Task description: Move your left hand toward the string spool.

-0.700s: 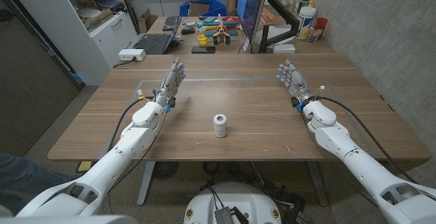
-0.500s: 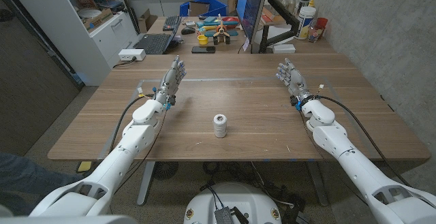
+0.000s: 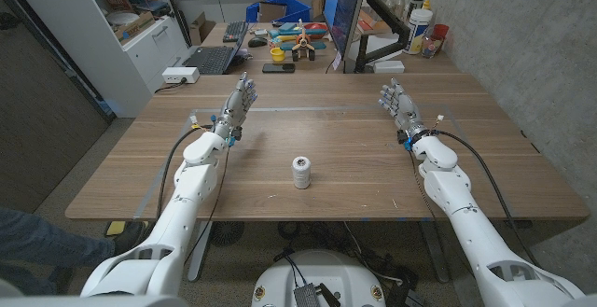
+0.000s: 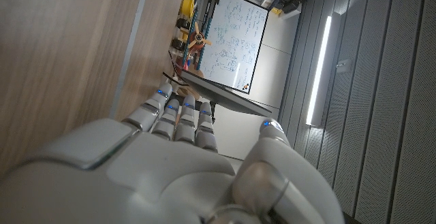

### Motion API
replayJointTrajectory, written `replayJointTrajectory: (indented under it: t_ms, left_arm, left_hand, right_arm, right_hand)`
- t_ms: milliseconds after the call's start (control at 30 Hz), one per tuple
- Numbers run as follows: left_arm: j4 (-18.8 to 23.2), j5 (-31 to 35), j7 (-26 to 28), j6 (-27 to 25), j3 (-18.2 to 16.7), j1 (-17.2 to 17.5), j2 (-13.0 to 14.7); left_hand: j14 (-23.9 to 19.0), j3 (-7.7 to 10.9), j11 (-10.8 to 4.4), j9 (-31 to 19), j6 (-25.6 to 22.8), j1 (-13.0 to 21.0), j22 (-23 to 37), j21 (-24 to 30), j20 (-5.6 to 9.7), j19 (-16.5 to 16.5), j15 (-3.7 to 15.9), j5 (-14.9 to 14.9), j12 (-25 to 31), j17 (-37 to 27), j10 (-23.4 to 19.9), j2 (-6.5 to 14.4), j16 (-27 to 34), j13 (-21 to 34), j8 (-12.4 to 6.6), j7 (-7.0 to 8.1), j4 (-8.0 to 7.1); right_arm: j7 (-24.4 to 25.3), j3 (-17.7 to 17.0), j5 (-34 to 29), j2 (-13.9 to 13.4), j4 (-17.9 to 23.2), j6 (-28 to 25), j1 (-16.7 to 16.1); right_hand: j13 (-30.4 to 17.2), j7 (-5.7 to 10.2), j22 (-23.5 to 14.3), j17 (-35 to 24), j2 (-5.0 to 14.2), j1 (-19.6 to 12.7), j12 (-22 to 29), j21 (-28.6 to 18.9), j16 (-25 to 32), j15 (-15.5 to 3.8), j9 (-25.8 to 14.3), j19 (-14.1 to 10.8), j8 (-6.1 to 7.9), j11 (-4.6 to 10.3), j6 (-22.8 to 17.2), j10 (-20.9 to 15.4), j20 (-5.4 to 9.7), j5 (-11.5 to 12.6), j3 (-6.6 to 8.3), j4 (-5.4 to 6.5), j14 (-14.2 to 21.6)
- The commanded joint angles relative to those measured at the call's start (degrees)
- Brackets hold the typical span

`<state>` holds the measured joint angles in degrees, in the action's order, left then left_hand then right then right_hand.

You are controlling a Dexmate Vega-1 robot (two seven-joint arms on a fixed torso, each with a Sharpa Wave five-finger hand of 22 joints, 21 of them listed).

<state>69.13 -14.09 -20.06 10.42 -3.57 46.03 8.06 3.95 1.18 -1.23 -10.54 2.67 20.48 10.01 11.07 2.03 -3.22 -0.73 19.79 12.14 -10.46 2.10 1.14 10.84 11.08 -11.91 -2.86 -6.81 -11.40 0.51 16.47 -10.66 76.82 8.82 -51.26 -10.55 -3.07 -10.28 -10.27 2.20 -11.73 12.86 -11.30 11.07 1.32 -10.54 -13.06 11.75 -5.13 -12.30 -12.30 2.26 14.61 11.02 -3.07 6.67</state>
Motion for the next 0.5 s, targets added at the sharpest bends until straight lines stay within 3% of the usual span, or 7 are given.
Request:
replayJointTrajectory:
  t_ms: [33,500]
  left_arm:
    - [3.27,6.63,-3.9,-1.44,-6.61,1.65,-5.98]
    - [9.71,7.76,-7.86,-2.55,-9.41,5.04,-8.53]
  left_hand:
    - [0.06,-0.02,0.13,-0.19,-0.25,0.48,0.27,0.27,0.12,-0.7,0.12,0.48,0.33,-0.14,-0.31,0.29,0.33,0.07,-0.33,-0.06,-0.2]
    - [-0.74,0.05,0.74,-0.22,-1.23,1.12,0.28,0.31,-0.83,-0.68,-0.3,0.59,0.43,-0.11,-0.94,0.73,0.47,0.04,-0.52,-0.04,0.13]
  right_arm:
    - [-3.73,-5.39,-5.55,4.89,-0.44,-1.32,0.33]
    - [-5.89,-7.18,-7.61,7.49,-2.3,-0.55,1.54]
  right_hand:
    - [-0.14,0.13,-0.23,-0.29,0.17,-0.64,0.32,-0.13,0.03,0.05,-0.2,-0.14,0.25,0.12,-0.51,-0.2,-0.1,0.13,0.33,-0.16,0.44]
    - [-0.17,0.38,-0.24,-0.29,0.23,-0.65,0.4,-0.09,-0.02,0.0,-0.22,0.02,0.23,0.14,-0.86,-0.63,-0.21,0.05,0.3,-0.24,0.6]
